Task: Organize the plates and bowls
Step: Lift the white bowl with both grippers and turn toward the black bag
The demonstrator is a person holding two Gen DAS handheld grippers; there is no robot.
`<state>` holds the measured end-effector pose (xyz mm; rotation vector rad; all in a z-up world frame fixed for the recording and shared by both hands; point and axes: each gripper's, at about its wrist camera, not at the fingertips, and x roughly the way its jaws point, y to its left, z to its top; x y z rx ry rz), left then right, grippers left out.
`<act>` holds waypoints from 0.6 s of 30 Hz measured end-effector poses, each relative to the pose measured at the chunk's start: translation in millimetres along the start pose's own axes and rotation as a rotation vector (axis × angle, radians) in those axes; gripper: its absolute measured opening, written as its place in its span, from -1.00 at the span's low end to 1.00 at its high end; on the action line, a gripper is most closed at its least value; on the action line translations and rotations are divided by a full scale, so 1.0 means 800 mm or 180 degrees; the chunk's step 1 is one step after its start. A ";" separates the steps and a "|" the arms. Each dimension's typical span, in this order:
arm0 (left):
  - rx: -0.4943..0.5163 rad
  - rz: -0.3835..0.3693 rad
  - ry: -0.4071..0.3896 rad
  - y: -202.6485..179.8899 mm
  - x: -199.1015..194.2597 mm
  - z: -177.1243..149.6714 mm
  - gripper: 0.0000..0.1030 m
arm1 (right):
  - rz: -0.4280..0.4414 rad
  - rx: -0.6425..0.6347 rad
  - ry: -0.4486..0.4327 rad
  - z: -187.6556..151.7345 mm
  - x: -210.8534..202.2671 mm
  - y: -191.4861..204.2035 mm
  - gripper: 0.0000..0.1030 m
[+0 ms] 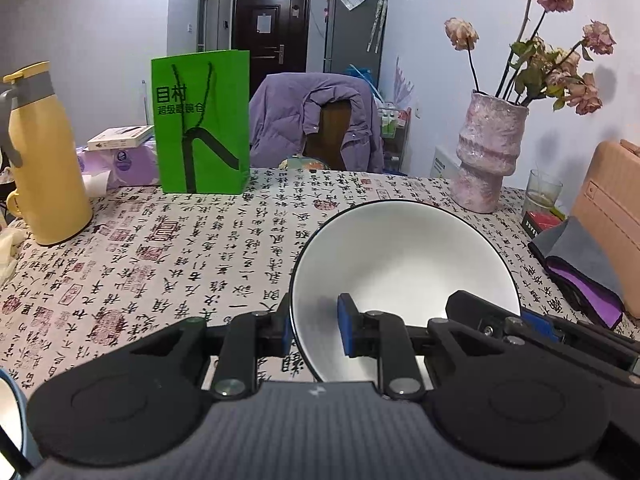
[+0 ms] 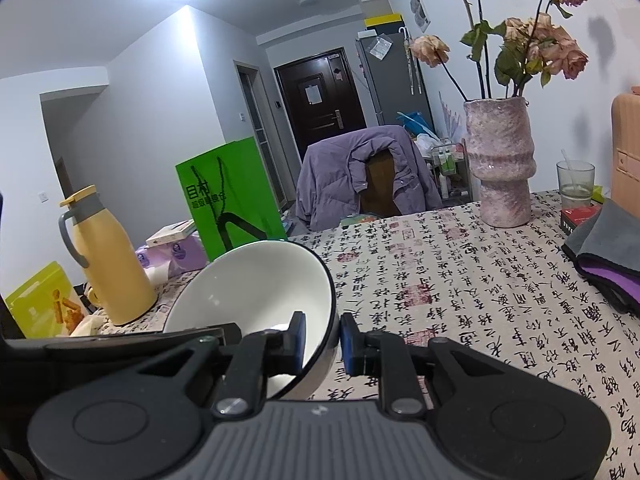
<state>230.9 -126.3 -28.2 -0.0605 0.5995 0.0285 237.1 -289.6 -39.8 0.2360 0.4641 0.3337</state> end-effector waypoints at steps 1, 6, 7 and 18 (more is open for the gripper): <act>-0.0006 0.0004 -0.0009 0.003 -0.003 0.000 -0.58 | 0.0005 -0.0006 -0.0003 0.000 -0.001 0.003 -0.64; -0.0035 0.0012 -0.0023 0.016 -0.014 -0.001 -0.58 | 0.0020 -0.0043 -0.0007 -0.001 -0.007 0.018 -0.64; -0.0042 0.0015 -0.0026 0.018 -0.016 -0.001 -0.58 | 0.0023 -0.0048 -0.0008 0.000 -0.007 0.021 -0.64; -0.0120 0.0031 -0.0101 0.044 -0.041 -0.003 -0.58 | 0.0060 -0.0138 -0.0043 0.000 -0.019 0.053 -0.64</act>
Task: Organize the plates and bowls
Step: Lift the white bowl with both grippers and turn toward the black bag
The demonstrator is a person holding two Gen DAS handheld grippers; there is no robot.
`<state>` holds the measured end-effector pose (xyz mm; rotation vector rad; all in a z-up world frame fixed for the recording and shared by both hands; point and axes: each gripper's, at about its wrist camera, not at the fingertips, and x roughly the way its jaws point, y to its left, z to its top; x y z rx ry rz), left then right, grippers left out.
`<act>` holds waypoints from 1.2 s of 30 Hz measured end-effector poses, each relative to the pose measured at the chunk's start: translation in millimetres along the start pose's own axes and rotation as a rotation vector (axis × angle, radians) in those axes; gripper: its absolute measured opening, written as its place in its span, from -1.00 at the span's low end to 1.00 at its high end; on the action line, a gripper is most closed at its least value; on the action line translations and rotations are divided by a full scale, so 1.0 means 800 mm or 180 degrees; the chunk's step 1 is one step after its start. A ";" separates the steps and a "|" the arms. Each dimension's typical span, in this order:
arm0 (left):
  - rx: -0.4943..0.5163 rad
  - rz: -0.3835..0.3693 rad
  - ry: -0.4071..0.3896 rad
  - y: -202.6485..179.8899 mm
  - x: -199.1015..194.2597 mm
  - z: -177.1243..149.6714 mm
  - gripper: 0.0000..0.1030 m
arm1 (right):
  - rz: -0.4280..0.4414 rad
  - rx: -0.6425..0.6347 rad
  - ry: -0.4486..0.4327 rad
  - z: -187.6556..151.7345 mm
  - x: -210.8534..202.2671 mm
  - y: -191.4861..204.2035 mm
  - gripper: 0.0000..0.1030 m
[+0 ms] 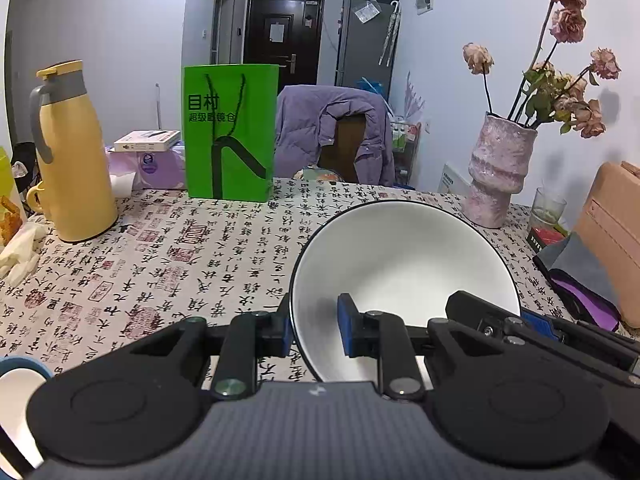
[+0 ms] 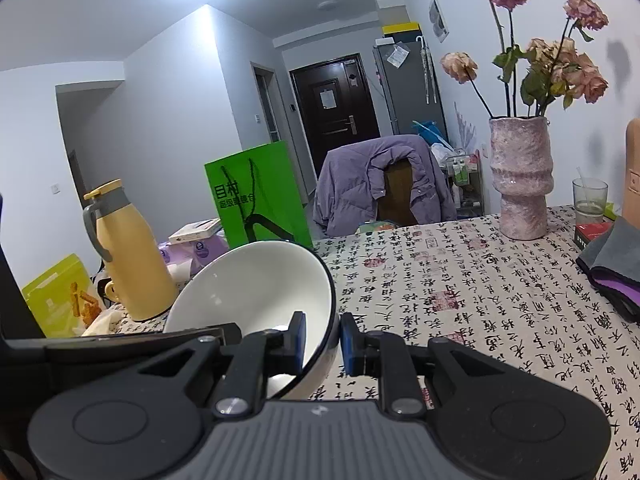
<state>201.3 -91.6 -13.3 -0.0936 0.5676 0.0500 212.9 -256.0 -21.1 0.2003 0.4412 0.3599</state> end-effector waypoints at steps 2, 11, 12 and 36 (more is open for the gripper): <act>-0.0015 0.0007 -0.0010 0.006 -0.004 -0.001 -0.58 | 0.0009 -0.0016 -0.0001 0.000 -0.001 0.007 -0.64; -0.0082 0.0034 -0.0062 0.035 -0.022 -0.004 -0.58 | 0.0056 -0.0097 -0.0012 -0.004 -0.007 0.039 -0.64; -0.0091 0.0036 -0.0067 0.038 -0.024 -0.004 -0.58 | 0.0059 -0.0106 -0.0014 -0.005 -0.007 0.043 -0.64; -0.0196 0.0112 -0.0173 0.114 -0.061 -0.017 -0.58 | 0.0185 -0.0248 -0.0005 -0.023 -0.010 0.120 -0.64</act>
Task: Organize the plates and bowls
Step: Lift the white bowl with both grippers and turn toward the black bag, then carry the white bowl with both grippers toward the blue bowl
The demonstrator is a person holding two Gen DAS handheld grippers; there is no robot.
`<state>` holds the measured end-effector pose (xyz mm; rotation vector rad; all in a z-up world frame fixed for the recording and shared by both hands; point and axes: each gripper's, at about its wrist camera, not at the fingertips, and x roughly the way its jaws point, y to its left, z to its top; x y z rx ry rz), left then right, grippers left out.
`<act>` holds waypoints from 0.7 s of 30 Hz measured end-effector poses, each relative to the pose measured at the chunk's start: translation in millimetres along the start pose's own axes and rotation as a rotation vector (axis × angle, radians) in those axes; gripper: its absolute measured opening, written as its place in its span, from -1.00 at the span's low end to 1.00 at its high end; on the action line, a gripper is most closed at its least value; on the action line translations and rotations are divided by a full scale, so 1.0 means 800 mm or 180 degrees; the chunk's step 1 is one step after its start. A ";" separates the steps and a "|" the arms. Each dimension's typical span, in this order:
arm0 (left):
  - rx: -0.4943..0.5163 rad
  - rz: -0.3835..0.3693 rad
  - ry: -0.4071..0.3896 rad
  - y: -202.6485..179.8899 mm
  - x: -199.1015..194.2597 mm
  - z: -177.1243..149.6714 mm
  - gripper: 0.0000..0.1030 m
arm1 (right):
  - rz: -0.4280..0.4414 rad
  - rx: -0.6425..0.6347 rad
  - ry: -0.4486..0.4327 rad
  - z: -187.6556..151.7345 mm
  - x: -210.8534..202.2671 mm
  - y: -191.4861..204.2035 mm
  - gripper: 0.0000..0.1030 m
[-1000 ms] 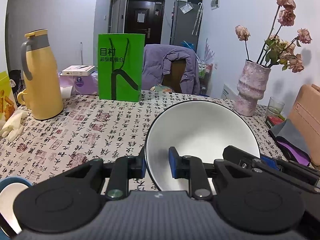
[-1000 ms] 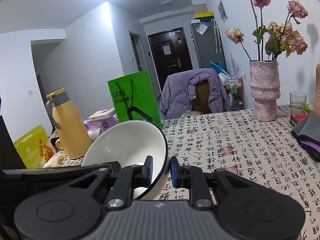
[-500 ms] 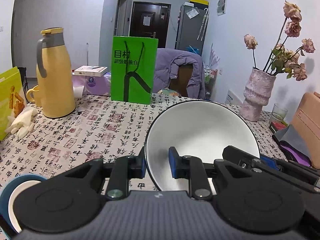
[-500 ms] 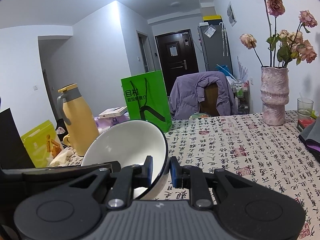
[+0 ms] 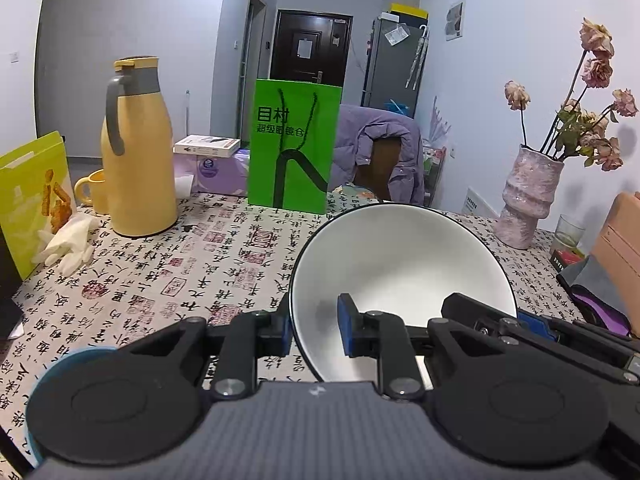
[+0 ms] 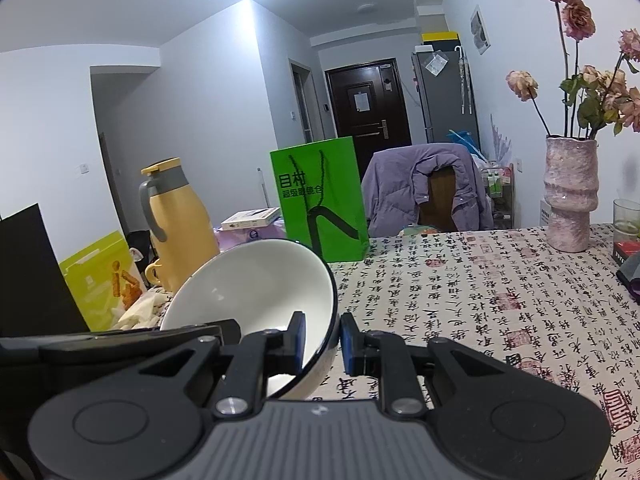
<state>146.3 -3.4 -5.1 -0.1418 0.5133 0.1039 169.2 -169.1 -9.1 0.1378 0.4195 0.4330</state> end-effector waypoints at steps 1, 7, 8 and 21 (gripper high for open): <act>-0.0003 0.0000 -0.0003 0.003 -0.001 0.000 -0.58 | 0.0002 -0.0004 0.0001 -0.001 0.000 0.003 -0.64; -0.0027 0.0007 -0.0022 0.019 -0.007 -0.002 -0.58 | 0.0024 -0.0023 0.0016 -0.004 0.002 0.018 -0.64; -0.0033 0.0008 -0.0025 0.022 -0.007 -0.002 -0.58 | 0.0028 -0.0028 0.0018 -0.004 0.002 0.021 -0.64; -0.0149 -0.0007 -0.0082 0.066 -0.023 -0.008 -0.58 | 0.0078 -0.0105 0.0045 -0.012 0.006 0.064 -0.64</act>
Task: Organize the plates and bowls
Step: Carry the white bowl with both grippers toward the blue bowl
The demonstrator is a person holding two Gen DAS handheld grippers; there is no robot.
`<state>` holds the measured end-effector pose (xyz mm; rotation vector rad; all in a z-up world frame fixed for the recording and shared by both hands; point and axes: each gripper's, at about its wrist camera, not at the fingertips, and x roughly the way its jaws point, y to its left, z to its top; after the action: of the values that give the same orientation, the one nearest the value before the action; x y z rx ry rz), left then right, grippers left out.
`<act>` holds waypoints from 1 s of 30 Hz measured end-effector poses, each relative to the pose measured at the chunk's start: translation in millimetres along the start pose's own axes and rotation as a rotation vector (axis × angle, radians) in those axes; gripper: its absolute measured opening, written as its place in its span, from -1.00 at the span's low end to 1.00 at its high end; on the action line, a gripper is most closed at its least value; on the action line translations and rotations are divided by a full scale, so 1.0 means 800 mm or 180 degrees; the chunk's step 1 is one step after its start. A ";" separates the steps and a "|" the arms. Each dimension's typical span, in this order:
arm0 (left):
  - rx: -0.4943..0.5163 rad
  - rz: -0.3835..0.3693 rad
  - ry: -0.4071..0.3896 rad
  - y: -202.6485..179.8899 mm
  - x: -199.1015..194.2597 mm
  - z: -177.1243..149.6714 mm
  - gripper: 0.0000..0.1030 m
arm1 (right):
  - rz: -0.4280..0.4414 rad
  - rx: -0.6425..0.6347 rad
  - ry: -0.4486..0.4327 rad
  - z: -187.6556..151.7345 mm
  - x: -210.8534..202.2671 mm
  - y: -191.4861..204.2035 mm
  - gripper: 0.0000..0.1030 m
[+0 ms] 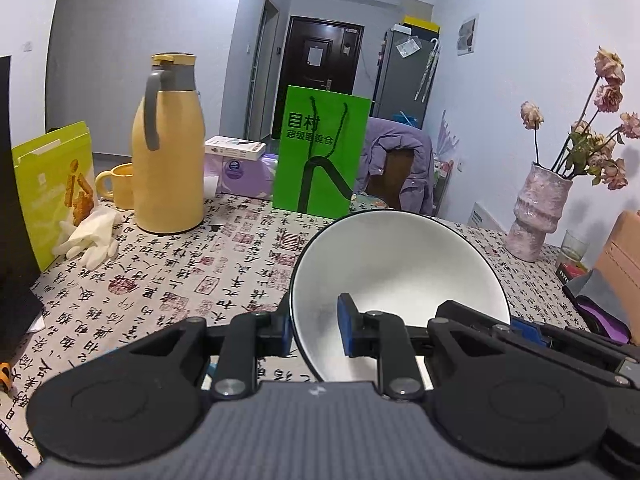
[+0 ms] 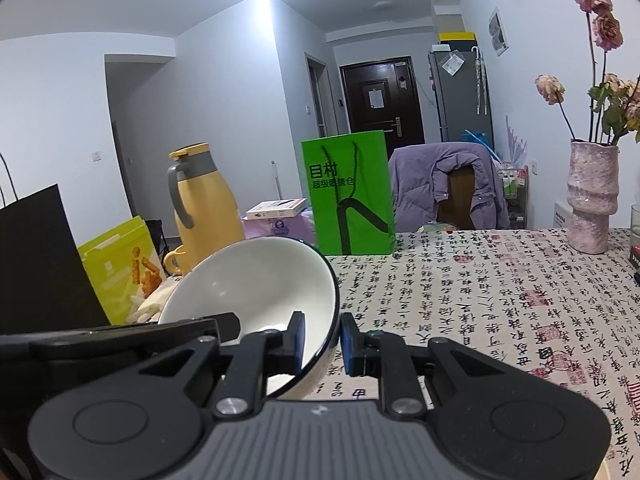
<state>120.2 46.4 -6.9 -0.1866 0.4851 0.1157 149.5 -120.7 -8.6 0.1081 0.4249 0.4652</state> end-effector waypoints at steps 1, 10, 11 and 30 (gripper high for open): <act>-0.0006 0.0004 -0.0004 0.003 -0.002 0.000 -0.58 | 0.0007 -0.0004 0.0000 -0.001 0.000 0.003 -0.64; -0.0099 0.0045 -0.0022 0.036 -0.014 -0.005 -0.58 | 0.0081 -0.0049 0.0036 -0.009 0.003 0.036 -0.64; -0.0111 0.0049 -0.0024 0.040 -0.016 -0.005 -0.58 | 0.0088 -0.0057 0.0040 -0.010 0.003 0.039 -0.64; -0.0279 0.0164 -0.0073 0.100 -0.042 -0.020 -0.58 | 0.0231 -0.0206 0.0127 -0.025 0.008 0.098 -0.64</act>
<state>71.2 119.3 -16.7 -0.2585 0.4625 0.1893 114.3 -47.9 -13.5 0.0519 0.4458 0.5528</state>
